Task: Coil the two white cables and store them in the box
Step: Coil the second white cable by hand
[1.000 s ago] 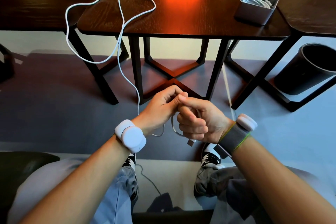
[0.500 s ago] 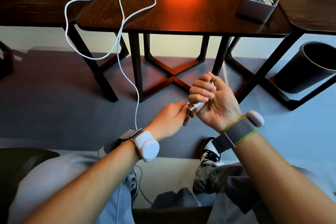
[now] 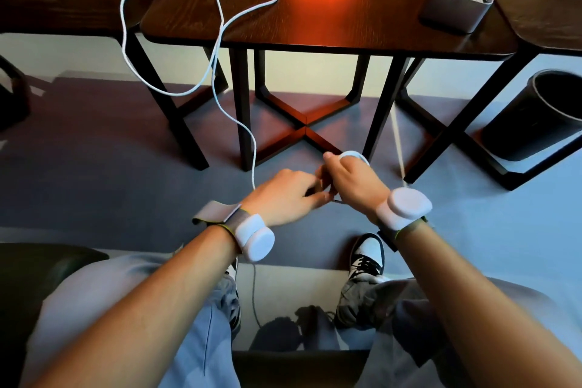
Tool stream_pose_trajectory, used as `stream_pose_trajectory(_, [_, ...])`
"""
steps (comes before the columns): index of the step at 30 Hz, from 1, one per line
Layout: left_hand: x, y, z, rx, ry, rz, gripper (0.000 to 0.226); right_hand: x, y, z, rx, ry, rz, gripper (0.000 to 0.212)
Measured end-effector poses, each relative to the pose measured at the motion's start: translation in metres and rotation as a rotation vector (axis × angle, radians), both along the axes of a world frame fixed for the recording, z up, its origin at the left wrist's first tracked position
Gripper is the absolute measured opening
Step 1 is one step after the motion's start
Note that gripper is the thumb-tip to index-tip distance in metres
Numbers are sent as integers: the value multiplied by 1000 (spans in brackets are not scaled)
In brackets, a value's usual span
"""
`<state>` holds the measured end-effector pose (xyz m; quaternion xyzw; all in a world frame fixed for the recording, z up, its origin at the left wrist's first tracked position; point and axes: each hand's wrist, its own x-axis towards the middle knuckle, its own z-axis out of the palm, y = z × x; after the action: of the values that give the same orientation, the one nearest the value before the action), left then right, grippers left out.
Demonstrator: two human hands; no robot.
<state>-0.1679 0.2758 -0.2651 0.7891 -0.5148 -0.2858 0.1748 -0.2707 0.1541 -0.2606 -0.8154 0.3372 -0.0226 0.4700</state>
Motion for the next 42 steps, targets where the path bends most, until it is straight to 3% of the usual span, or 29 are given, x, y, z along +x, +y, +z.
stream_pose_trajectory(3, [17,5,5,-82,-8,31,30,-2,9,2,128,107,98,64])
stream_pose_trajectory(7, [26,9,12,-233,-41,-138,21,-5,9,7,334,169,161,69])
stream_pose_trajectory(10, [44,10,18,-348,-148,-55,27,-9,3,16,655,95,237,79])
stream_pose_trajectory(12, [50,11,23,-381,-44,2,19,-11,4,21,768,1,291,77])
stream_pose_trajectory(15, [35,13,32,-430,248,-32,23,-13,3,27,817,-117,255,71])
stream_pose_trajectory(18, [18,12,31,-515,415,-78,31,-14,0,30,855,-215,186,66])
stream_pose_trajectory(21, [10,9,32,-587,524,-10,61,-13,0,27,831,-243,126,65])
stream_pose_trajectory(23, [8,8,33,-650,512,16,68,-11,2,24,777,-220,77,64])
stream_pose_trajectory(27, [7,4,30,-694,494,86,58,-7,3,18,689,-170,29,65])
stream_pose_trajectory(30, [5,2,27,-673,480,146,34,-5,5,15,650,-171,34,63])
stream_pose_trajectory(37, [11,-2,22,-702,271,351,35,-4,13,21,905,-285,211,68])
stream_pose_trajectory(40, [11,-3,17,-672,302,356,25,-4,14,21,928,-310,263,68])
stream_pose_trajectory(42, [13,-5,14,-701,183,301,18,-5,14,19,955,-333,242,68])
